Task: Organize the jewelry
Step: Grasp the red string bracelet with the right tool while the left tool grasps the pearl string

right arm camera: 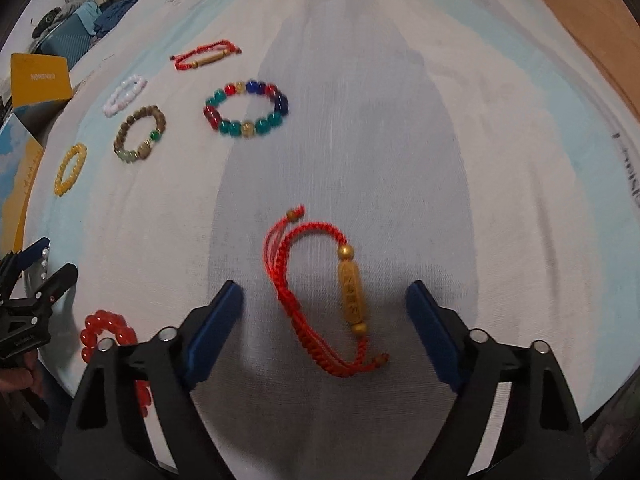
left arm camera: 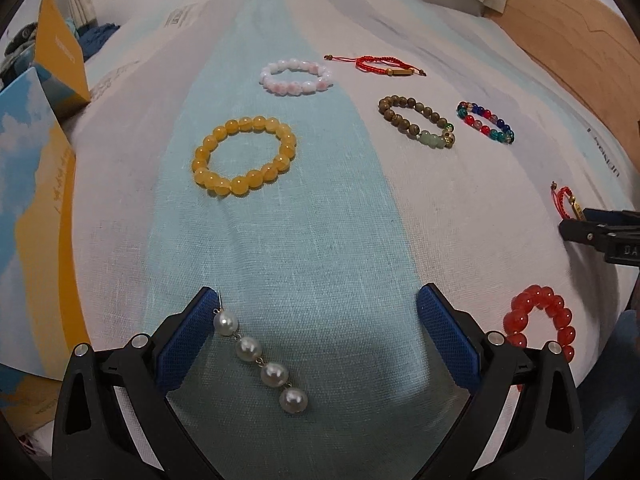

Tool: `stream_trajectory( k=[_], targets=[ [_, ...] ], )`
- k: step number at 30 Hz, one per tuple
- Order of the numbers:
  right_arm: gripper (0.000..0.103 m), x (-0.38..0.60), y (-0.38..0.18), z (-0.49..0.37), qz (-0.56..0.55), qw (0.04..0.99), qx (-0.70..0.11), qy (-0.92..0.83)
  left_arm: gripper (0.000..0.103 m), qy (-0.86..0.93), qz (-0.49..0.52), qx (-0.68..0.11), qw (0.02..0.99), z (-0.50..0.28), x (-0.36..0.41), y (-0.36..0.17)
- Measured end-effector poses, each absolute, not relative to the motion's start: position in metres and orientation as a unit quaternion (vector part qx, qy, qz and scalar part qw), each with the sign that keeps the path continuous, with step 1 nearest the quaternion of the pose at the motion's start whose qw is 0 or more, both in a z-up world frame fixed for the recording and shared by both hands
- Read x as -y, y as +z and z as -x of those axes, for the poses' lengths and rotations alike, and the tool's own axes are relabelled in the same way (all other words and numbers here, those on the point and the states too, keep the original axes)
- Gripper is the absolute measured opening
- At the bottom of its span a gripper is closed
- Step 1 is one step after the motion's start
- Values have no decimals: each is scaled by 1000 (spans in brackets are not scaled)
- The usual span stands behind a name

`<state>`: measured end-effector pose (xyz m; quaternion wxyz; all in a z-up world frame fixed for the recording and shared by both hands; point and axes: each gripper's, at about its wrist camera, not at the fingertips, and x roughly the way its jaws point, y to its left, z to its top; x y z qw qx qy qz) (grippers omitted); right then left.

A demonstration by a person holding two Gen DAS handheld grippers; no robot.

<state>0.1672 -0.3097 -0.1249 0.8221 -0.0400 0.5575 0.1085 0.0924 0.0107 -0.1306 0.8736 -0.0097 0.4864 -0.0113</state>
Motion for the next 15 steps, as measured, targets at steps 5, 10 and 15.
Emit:
stream_trajectory(
  k=[5, 10, 15],
  targets=[
    [63, 316, -125, -167, 27, 823, -558, 100, 80, -5, 6, -486, 874, -90, -11, -129],
    [40, 327, -121, -171, 14, 820, -563, 100, 44, -9, 12, -489, 872, -87, -12, -123],
    [32, 328, -120, -171, 27, 822, -561, 96, 13, -20, 25, -500, 865, -86, -15, -120]
  ],
)
